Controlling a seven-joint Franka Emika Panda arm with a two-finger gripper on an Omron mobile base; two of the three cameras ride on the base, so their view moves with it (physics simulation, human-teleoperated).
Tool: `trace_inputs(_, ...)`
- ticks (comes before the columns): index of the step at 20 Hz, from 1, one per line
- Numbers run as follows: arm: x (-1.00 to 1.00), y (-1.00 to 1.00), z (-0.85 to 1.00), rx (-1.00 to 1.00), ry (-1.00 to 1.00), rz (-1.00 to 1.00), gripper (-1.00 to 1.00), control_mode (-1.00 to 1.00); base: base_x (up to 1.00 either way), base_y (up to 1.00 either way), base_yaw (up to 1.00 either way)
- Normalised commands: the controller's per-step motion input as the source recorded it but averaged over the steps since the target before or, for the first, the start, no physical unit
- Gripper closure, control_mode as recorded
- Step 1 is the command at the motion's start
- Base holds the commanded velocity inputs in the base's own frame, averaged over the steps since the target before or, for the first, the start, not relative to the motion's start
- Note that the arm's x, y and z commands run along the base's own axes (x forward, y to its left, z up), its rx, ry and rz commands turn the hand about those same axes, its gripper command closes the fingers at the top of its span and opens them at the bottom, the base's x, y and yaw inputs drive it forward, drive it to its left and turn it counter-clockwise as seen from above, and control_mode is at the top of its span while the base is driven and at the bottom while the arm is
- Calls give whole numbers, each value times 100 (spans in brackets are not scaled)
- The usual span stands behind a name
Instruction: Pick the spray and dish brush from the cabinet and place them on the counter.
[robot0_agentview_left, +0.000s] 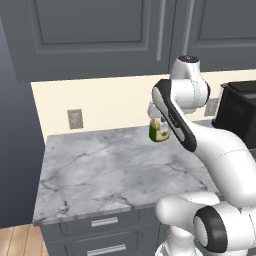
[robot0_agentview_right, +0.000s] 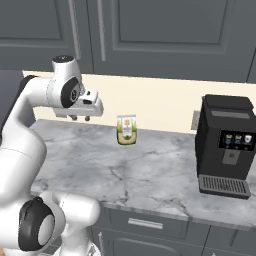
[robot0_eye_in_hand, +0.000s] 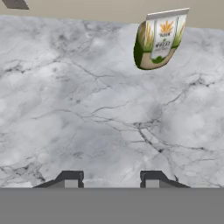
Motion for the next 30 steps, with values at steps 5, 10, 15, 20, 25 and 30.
trace_inputs(5, -11, -2, 0, 0, -2, 0, -100, -100, 0, 0, 0)
trace_inputs(10, -51, -1, 27, 4, -24, 0, -100, -100, 0, 0, 0)
trace_inputs(15, -27, 9, 70, 3, -27, 0, -100, -100, 0, 0, 0)
trace_inputs(20, -10, 1, 69, 0, -16, 0, -100, -100, 0, 0, 0)
trace_inputs(25, 0, 2, 65, 0, -3, -3, -100, -100, 0, 0, 0)
trace_inputs(30, 25, 8, 60, 0, -12, -5, -100, -100, 0, 0, 0)
